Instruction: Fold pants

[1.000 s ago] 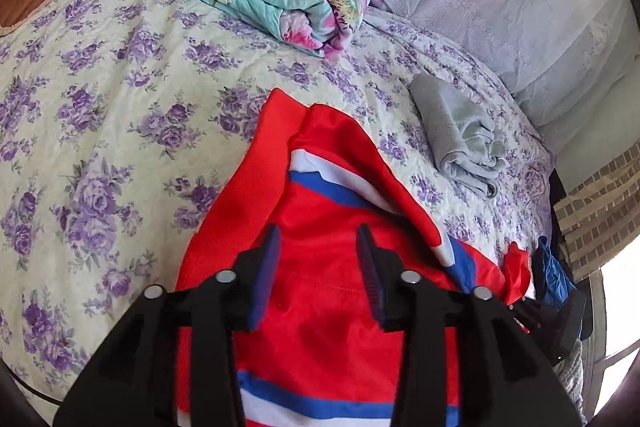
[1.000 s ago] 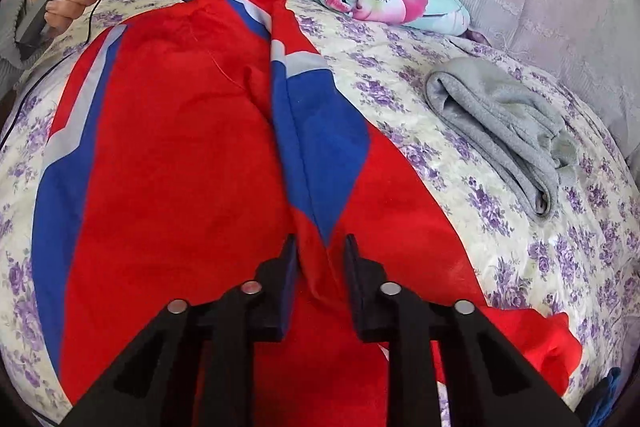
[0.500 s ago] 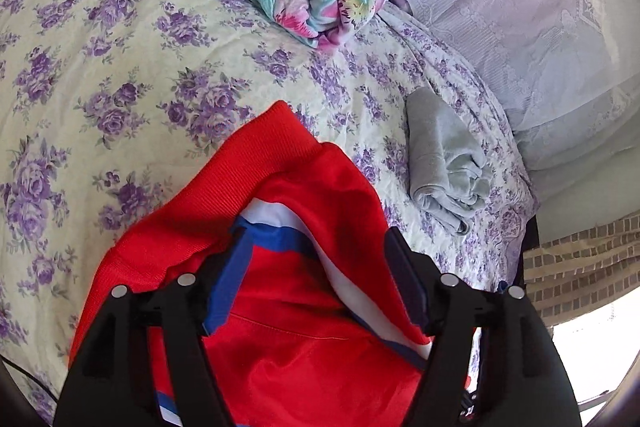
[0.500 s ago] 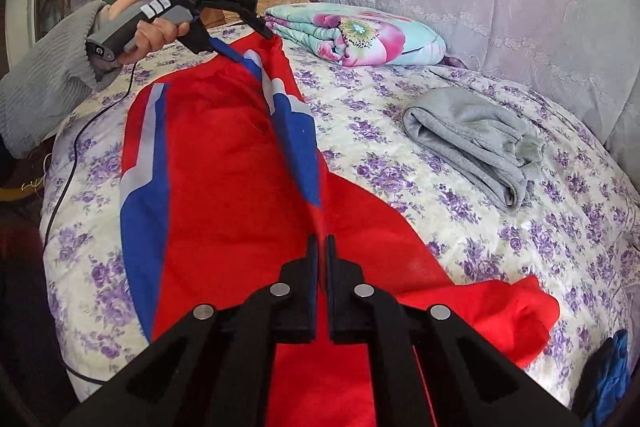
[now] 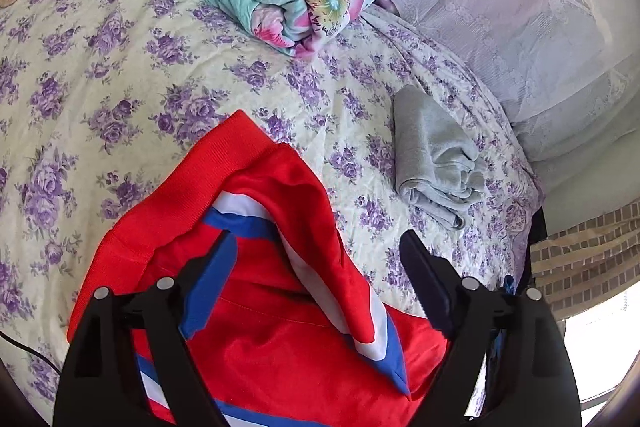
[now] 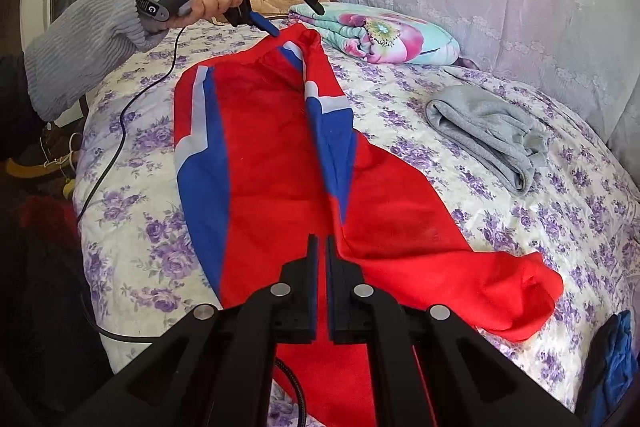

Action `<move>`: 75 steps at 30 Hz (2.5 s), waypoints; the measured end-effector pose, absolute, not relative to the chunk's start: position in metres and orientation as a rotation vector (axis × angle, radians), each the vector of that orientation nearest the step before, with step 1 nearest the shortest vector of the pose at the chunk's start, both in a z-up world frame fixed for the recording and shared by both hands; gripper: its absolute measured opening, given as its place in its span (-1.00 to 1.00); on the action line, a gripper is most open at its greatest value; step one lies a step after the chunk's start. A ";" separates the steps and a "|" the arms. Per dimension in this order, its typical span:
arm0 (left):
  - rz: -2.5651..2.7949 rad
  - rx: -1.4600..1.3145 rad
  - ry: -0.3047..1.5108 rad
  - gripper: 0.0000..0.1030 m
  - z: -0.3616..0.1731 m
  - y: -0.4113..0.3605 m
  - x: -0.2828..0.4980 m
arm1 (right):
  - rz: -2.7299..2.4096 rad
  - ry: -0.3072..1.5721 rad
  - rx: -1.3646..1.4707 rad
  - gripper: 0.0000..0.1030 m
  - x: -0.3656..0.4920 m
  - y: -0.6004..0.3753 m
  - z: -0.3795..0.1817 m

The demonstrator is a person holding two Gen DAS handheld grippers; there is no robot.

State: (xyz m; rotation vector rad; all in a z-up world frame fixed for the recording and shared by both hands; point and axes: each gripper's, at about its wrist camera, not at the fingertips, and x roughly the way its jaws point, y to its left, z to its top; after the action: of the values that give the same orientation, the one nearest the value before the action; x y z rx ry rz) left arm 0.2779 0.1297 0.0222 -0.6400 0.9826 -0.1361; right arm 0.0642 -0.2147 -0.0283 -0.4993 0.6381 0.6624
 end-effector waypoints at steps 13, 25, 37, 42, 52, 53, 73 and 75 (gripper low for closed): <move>-0.052 -0.581 1.126 -0.49 -0.012 0.114 0.330 | 0.654 0.577 -0.552 -0.25 0.099 -0.193 -0.038; -0.200 -0.603 0.981 -0.86 0.020 0.131 0.264 | 0.651 0.620 -0.543 -0.36 0.110 -0.196 -0.048; -0.231 -0.621 0.959 -0.87 0.025 0.138 0.248 | 0.611 0.707 -0.598 -0.72 0.121 -0.184 -0.076; -0.234 -0.609 0.953 -0.87 0.026 0.142 0.240 | 0.620 0.632 -0.573 -0.94 0.105 -0.189 -0.052; -0.323 -0.584 0.956 -0.87 0.002 0.153 0.152 | 0.678 0.671 -0.506 -0.94 0.043 -0.220 -0.021; -0.320 -0.599 0.966 -0.87 -0.008 0.156 0.143 | 0.684 0.683 -0.511 -0.94 0.036 -0.218 -0.025; -0.153 -0.615 0.889 -0.77 -0.028 0.194 0.107 | 0.709 0.791 -0.403 -0.93 0.023 -0.208 -0.071; -0.056 -0.663 0.909 -0.77 -0.045 0.215 0.102 | 0.714 0.799 -0.380 -0.93 0.025 -0.210 -0.074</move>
State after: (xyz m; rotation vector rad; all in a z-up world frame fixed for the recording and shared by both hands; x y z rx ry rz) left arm 0.1018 0.2151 -0.0450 -0.6632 0.9091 -0.0563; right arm 0.0248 -0.2102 -0.0736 -0.3798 0.7991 0.7139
